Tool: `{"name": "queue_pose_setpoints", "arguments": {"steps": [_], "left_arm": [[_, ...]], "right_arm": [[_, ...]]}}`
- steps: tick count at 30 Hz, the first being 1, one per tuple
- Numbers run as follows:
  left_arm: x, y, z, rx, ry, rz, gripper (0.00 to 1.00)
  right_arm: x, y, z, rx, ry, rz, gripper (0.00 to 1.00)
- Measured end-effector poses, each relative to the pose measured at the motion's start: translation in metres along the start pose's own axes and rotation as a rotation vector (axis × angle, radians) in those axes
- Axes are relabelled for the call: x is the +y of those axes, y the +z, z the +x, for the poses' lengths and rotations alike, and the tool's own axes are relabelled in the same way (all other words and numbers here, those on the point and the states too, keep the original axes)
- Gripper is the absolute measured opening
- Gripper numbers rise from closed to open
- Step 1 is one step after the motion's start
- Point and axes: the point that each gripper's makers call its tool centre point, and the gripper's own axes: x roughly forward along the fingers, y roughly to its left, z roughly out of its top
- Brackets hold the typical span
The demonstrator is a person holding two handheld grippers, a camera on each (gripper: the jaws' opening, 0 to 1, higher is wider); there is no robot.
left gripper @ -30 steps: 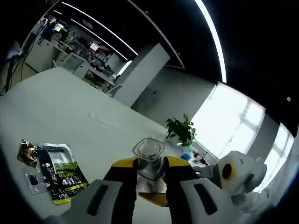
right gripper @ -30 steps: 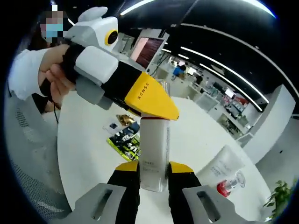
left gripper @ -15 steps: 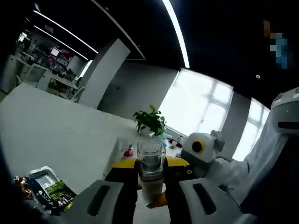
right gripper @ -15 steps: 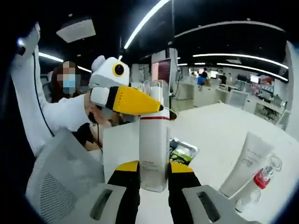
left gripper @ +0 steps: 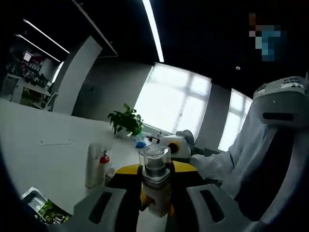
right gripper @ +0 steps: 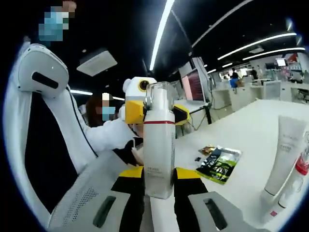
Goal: Arrange the skincare products in the storage area until every visible bottle or jar stands upright without overlapping.
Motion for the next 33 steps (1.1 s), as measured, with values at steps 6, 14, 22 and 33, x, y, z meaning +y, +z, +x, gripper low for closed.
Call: {"name": "queue_pose_setpoints", "arguments": {"steps": [6, 14, 22, 33], "left_arm": [[0.010, -0.007, 0.007, 0.023, 0.079, 0.010, 0.17], [0.026, -0.002, 0.009, 0.003, 0.207, 0.058, 0.17], [0.029, 0.008, 0.005, -0.021, 0.250, 0.102, 0.17], [-0.005, 0.016, -0.001, -0.044, 0.015, 0.084, 0.16]], "right_arm": [[-0.007, -0.008, 0.006, 0.090, -0.062, -0.057, 0.14], [-0.027, -0.003, 0.012, 0.089, -0.199, -0.057, 0.14], [-0.035, 0.006, 0.012, 0.059, -0.239, 0.001, 0.12], [0.000, 0.014, 0.001, 0.000, -0.012, -0.006, 0.11]]}}
